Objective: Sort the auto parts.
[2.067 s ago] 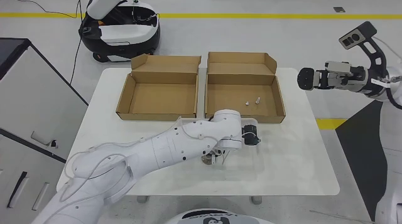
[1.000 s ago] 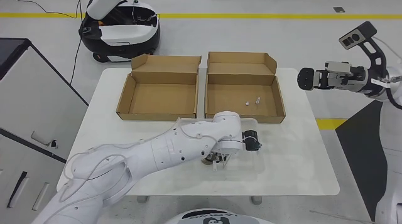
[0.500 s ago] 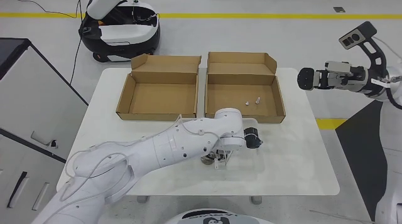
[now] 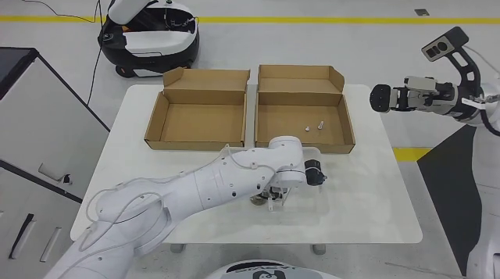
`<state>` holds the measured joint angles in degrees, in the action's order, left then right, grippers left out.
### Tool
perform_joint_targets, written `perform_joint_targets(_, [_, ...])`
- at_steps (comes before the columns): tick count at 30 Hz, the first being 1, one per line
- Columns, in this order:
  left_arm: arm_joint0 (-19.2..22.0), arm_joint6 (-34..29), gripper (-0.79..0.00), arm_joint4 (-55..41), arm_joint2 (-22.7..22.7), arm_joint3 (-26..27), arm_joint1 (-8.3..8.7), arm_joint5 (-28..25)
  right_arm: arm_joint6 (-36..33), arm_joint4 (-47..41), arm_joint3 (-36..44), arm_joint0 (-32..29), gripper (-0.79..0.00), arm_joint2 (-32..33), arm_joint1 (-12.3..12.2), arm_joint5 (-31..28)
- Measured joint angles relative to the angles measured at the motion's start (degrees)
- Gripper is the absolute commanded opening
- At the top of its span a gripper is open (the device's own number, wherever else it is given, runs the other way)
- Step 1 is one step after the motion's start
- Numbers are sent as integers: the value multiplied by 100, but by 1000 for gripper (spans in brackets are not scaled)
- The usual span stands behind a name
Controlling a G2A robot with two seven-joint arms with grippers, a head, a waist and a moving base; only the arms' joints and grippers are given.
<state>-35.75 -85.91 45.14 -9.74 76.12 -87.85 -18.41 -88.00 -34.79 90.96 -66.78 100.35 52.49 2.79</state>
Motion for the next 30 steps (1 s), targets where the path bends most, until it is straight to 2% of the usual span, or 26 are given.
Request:
perform_joint_targets(15, [93, -66, -431, -106, 0, 150, 35, 66, 0, 0, 0, 0, 0, 0, 0, 0])
perform_joint_targets(30, [31, -147, -449, -203, 0, 203, 51, 146, 0, 0, 0, 0, 0, 0, 0, 0])
